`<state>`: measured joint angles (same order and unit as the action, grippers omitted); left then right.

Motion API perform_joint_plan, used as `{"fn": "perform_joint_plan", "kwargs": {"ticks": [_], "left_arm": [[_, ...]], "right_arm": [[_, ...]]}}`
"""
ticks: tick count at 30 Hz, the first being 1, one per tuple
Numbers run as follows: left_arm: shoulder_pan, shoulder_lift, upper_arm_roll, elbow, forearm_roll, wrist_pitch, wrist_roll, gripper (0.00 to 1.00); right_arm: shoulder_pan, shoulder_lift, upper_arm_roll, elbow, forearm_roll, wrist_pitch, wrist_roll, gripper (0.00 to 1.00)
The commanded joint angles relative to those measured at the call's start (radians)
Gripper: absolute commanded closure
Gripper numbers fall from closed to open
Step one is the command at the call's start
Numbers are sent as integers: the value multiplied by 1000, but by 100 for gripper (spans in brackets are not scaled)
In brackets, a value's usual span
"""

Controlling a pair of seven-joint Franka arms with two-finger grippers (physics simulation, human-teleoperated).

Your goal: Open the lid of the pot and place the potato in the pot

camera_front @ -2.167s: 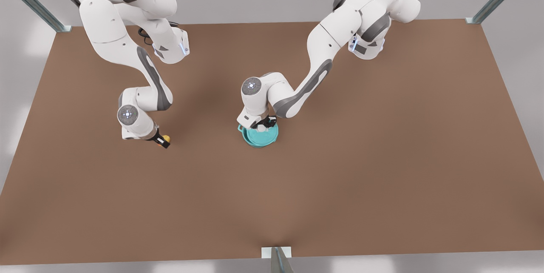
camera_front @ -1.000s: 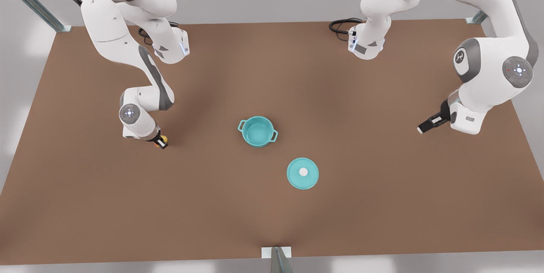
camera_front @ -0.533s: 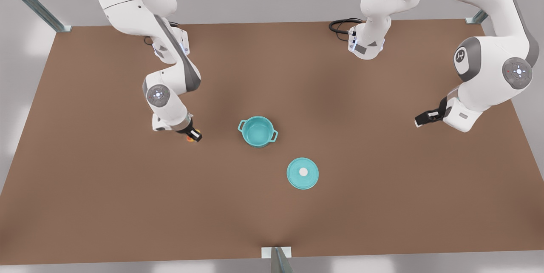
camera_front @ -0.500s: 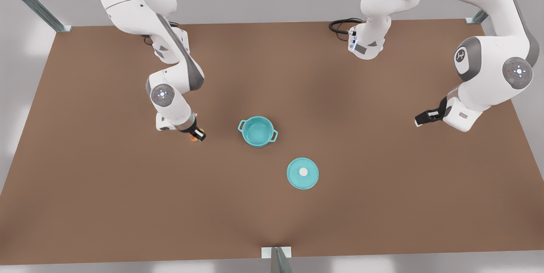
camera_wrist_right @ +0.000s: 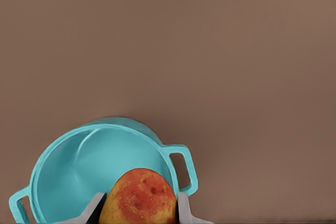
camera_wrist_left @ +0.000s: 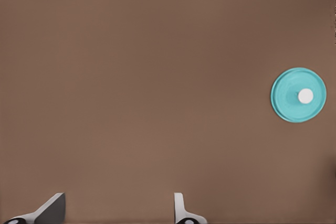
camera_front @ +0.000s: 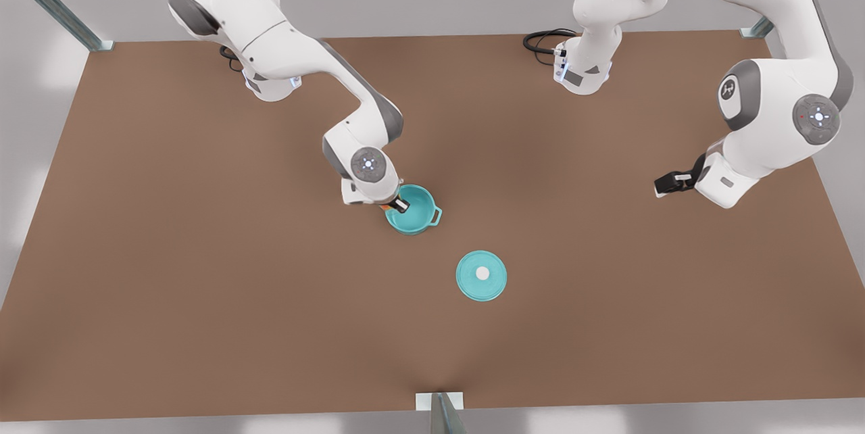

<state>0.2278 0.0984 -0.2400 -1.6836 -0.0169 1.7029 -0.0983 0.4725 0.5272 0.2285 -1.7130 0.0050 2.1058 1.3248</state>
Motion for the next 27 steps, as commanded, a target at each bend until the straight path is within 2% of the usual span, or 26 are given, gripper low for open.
{"fn": "perform_joint_plan", "kwargs": {"ticks": [1, 6, 8, 11, 12, 13, 16, 18, 20, 23, 26, 27], "left_arm": [[-1, 0, -2, 2, -5, 3, 74, 0], [-18, 7, -22, 5, -29, 57, 77, 0], [-16, 9, -22, 5, -26, 57, 75, 0], [-16, 7, -22, 5, -24, 50, 75, 0], [-16, 7, -22, 5, -24, 50, 74, 0], [-16, 7, -22, 5, -24, 50, 72, 0], [-16, 7, -24, 13, -28, 50, 62, 0], [-19, 12, -24, 24, 25, 50, 58, 0], [-39, 20, -24, 38, 31, 50, 57, 0], [-36, 20, -24, 39, 29, 52, 52, 0], [-38, 23, -24, 39, 29, 52, 48, 0], [-38, 23, -24, 39, 29, 52, 48, 0]], "right_arm": [[9, 39, 0, 21, -8, -26, 280, 50], [37, 109, -11, 130, -2, -26, 300, 50], [74, 134, -51, 156, 0, -27, 306, 50], [87, 152, -60, 174, 1, -27, 307, 50], [87, 152, -60, 174, -2, -27, 300, 35], [87, 152, -60, 174, -7, -27, 297, 0], [86, 149, -60, 174, -8, -29, 297, 0], [54, 74, -78, 156, -14, -82, 271, 0], [-92, -78, -78, 64, -14, -173, 68, 0], [-431, -253, -80, 7, -43, -385, -603, 0], [-649, -397, -83, -80, -53, -257, -1229, 0], [-670, -398, -84, -79, -51, -256, -1265, 0]]}}
